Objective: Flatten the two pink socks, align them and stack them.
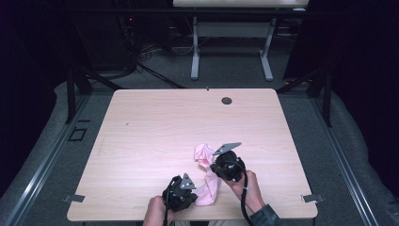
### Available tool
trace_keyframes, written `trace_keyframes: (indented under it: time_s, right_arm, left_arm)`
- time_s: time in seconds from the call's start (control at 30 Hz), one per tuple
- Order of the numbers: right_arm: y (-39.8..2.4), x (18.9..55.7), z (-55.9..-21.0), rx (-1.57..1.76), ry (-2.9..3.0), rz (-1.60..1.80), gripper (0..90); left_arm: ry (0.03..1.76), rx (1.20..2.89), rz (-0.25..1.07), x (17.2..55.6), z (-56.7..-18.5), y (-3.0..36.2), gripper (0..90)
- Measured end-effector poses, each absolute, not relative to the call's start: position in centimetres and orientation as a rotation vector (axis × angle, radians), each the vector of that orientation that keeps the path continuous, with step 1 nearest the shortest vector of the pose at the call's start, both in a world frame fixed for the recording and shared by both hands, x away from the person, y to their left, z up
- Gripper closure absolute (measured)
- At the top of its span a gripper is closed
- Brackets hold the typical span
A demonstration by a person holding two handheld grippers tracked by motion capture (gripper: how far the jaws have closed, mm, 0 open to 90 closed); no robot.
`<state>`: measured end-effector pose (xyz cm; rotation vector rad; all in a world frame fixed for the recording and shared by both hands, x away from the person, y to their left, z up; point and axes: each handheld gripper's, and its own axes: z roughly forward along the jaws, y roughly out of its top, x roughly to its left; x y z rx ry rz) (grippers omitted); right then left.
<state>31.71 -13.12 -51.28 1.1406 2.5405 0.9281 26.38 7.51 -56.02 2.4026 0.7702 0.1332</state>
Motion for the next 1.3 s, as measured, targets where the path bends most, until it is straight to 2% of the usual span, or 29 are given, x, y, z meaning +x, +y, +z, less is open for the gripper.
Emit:
trace_keyframes:
  time_s: [0.17,0.3,0.33,0.37,0.43,0.53,0.73,0.97,1.03,1.1,1.17,1.2,1.23,1.3]
  right_arm:
    - [-15.5,30.2,-51.3,1.264,2.469,0.909,87.8]
    - [-17.2,29.0,-52.4,1.384,2.445,0.879,87.2]
    - [-17.6,28.4,-53.3,1.408,2.476,0.85,84.8]
    - [-17.7,28.1,-53.7,1.397,2.501,0.823,80.2]
    - [-18.0,27.6,-54.2,1.347,2.532,0.826,69.4]
    - [-19.0,27.2,-53.5,1.274,2.531,0.905,63.2]
    - [-18.8,28.3,-51.5,1.053,2.595,0.905,60.4]
    - [-15.6,31.0,-53.9,0.927,2.792,0.727,57.0]
    - [-15.3,31.2,-54.3,0.92,2.807,0.686,58.1]
    - [-15.1,31.2,-55.1,0.93,2.808,0.661,72.2]
    - [-15.3,31.1,-55.0,0.946,2.801,0.678,81.3]
    - [-15.3,31.1,-55.0,0.946,2.801,0.678,81.3]
    - [-15.5,30.9,-54.8,0.958,2.781,0.687,86.0]
    - [-15.5,30.8,-54.9,0.983,2.773,0.711,86.7]
  left_arm:
    - [0.795,2.391,0.12,27.5,-55.5,8.5,87.9]
    - [0.818,2.399,0.104,29.0,-55.4,9.2,87.6]
    - [0.827,2.402,0.082,29.5,-55.7,9.3,86.8]
    - [0.831,2.408,0.081,29.7,-55.8,9.4,85.1]
    - [0.831,2.399,0.081,29.4,-55.9,9.5,76.1]
    - [0.818,2.386,0.116,28.6,-55.5,10.0,65.7]
    - [0.797,2.36,0.14,27.5,-54.8,10.6,54.8]
    - [0.778,2.322,0.118,26.8,-55.0,10.7,41.5]
    - [0.769,2.325,0.112,26.8,-55.1,10.7,38.9]
    - [0.74,2.32,0.13,26.6,-55.4,10.5,36.5]
    - [0.723,2.328,0.13,26.5,-55.5,10.4,36.8]
    - [0.715,2.33,0.141,26.4,-55.6,10.2,36.8]
    - [0.693,2.332,0.139,26.2,-55.7,9.8,36.6]
    - [0.685,2.333,0.141,26.2,-55.7,9.6,36.5]
